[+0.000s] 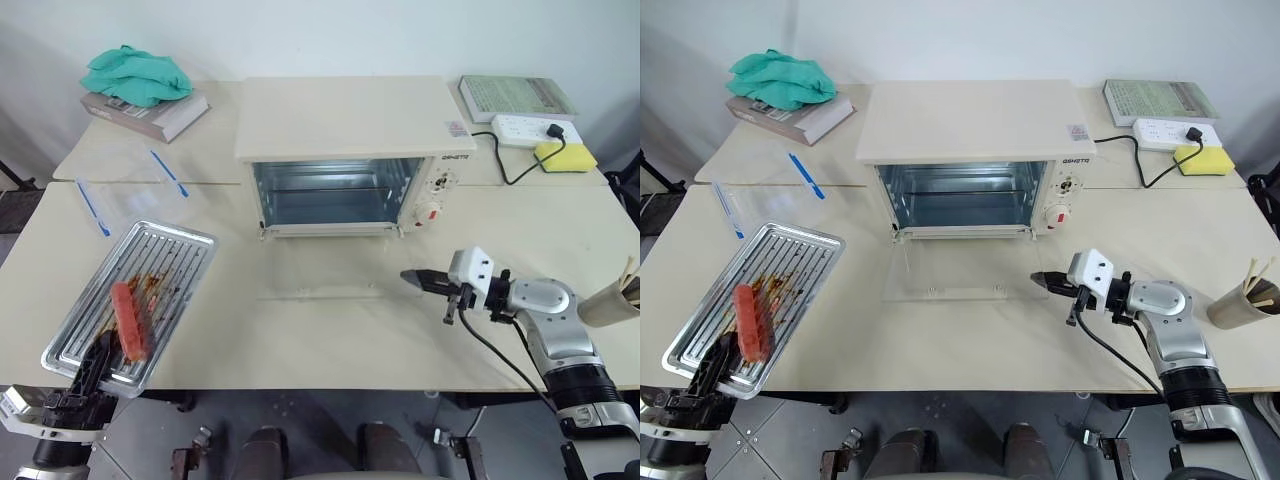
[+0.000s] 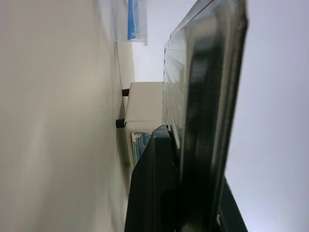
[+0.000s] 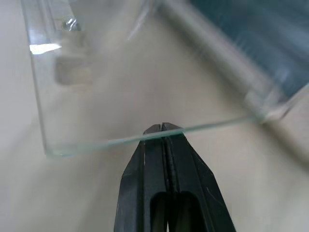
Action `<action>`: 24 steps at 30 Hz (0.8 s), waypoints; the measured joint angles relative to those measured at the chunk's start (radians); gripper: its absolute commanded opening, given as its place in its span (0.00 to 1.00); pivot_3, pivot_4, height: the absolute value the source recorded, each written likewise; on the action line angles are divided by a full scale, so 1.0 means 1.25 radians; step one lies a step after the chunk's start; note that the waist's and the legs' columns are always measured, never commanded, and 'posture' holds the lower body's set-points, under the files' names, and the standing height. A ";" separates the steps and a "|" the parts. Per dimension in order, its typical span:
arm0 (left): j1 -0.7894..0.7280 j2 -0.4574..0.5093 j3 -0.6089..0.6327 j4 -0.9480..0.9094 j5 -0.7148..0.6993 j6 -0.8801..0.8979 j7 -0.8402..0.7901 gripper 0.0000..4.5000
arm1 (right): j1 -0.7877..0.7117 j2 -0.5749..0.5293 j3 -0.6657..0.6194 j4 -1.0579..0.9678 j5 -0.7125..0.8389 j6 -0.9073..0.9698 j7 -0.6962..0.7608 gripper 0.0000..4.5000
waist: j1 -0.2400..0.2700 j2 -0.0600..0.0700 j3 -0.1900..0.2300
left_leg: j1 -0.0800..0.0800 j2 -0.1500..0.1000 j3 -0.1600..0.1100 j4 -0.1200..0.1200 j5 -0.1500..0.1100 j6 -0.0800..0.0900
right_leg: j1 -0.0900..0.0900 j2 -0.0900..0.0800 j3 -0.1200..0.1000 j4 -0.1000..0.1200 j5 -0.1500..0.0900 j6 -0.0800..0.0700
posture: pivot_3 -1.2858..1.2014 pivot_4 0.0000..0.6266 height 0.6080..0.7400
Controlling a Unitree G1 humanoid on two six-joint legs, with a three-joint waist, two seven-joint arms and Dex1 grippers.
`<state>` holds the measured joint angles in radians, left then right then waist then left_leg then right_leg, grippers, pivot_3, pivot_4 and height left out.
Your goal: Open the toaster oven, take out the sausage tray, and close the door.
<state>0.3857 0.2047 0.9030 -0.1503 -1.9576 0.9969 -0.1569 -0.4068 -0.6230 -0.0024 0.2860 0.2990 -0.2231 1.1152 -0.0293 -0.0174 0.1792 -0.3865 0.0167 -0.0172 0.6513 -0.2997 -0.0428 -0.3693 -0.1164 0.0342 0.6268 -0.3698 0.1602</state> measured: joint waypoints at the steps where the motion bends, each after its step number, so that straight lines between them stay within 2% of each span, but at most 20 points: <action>1: -0.002 0.002 0.000 0.001 0.000 0.002 0.001 0.00 | -0.001 0.005 -0.012 -0.014 0.014 0.003 -0.007 0.01 | 0.000 0.000 0.000 | 0.000 0.000 0.000 0.000 0.000 0.000 | 0.000 0.000 0.000 0.000 0.000 0.000 | 0.52 0.24 1.00; 7: -0.008 0.030 -0.008 0.015 0.000 0.041 0.001 0.00 | -0.003 0.012 -0.043 -0.107 0.079 0.067 -0.034 0.01 | 0.001 0.000 0.000 | 0.000 0.000 0.000 0.000 0.000 0.000 | 0.000 0.000 0.000 0.000 0.000 0.000 | 0.52 0.24 1.00; 14: -0.022 0.070 -0.021 0.042 0.000 0.074 0.001 0.00 | -0.092 0.047 -0.078 -0.130 0.114 0.153 -0.118 0.01 | 0.001 0.000 0.000 | 0.000 0.000 0.000 -0.001 0.000 0.000 | -0.002 0.000 0.000 0.000 0.000 0.000 | 0.52 0.24 1.00; 16: -0.022 0.085 -0.038 0.042 0.000 0.084 -0.001 0.00 | -0.090 0.052 -0.080 -0.139 0.124 0.170 -0.120 0.01 | 0.002 0.000 0.000 | -0.001 0.000 0.000 -0.002 0.000 0.000 | -0.002 0.000 0.000 0.000 0.000 0.000 | 0.52 0.24 1.00; 19: -0.030 0.117 -0.080 0.044 0.000 0.102 -0.005 0.00 | -0.023 0.032 -0.097 -0.205 0.196 0.238 -0.077 0.01 | 0.010 0.000 0.000 | -0.002 0.000 -0.001 -0.002 -0.001 0.000 | -0.002 -0.001 0.000 0.000 0.000 0.000 | 0.52 0.24 1.00; 22: -0.060 0.156 -0.127 0.056 0.000 0.119 -0.005 0.00 | 0.066 -0.037 -0.117 -0.267 0.256 0.322 -0.021 0.13 | 0.017 0.000 0.000 | -0.002 -0.001 0.000 -0.002 -0.001 0.001 | -0.003 -0.002 0.000 0.000 0.000 0.000 | 0.52 0.24 1.00; 24: -0.081 0.193 -0.167 0.069 0.000 0.130 -0.005 0.00 | 0.131 -0.080 -0.138 -0.304 0.265 0.343 0.012 0.28 | 0.019 0.000 0.000 | -0.002 0.000 0.000 -0.001 -0.002 0.001 | -0.002 -0.001 0.000 -0.001 0.000 0.000 | 0.52 0.24 1.00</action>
<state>0.2845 0.4461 0.6949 -0.0636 -1.9574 1.1592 -0.1630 -0.2430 -0.7230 -0.1751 -0.0934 0.6304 0.2052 1.1298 -0.0050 -0.0175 0.1791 -0.3887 0.0162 -0.0173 0.6494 -0.3016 -0.0417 -0.3723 -0.1175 0.0341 0.6259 -0.3698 0.1602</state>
